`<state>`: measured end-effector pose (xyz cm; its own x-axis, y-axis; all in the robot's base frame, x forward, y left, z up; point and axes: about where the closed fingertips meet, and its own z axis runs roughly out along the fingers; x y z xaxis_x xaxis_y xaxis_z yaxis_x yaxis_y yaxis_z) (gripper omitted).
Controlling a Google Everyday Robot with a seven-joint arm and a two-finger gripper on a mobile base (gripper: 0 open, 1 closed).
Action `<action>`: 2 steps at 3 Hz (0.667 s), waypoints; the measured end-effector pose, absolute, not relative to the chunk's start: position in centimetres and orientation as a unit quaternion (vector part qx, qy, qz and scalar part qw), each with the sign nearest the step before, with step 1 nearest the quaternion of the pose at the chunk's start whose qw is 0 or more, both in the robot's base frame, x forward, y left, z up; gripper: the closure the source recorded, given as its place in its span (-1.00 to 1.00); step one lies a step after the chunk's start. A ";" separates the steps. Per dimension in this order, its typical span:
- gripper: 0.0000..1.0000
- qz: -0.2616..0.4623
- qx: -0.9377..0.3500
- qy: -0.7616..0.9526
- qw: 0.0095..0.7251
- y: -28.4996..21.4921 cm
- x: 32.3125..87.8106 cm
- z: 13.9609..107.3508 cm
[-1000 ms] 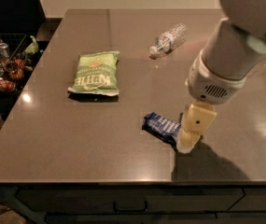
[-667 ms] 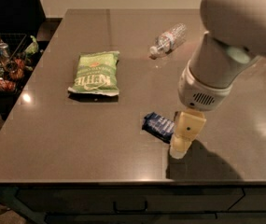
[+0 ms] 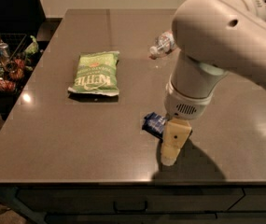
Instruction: Pick rxbar blueberry
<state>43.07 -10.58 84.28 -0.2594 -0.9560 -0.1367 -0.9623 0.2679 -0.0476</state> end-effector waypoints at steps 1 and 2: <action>-0.63 0.025 -0.607 0.792 0.056 -10.1 43.0 83.4; -0.19 0.028 -0.609 0.791 0.049 -9.8 42.9 83.2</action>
Offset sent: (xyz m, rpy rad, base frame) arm -0.0009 0.0102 -0.0145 -0.0215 0.0606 0.0133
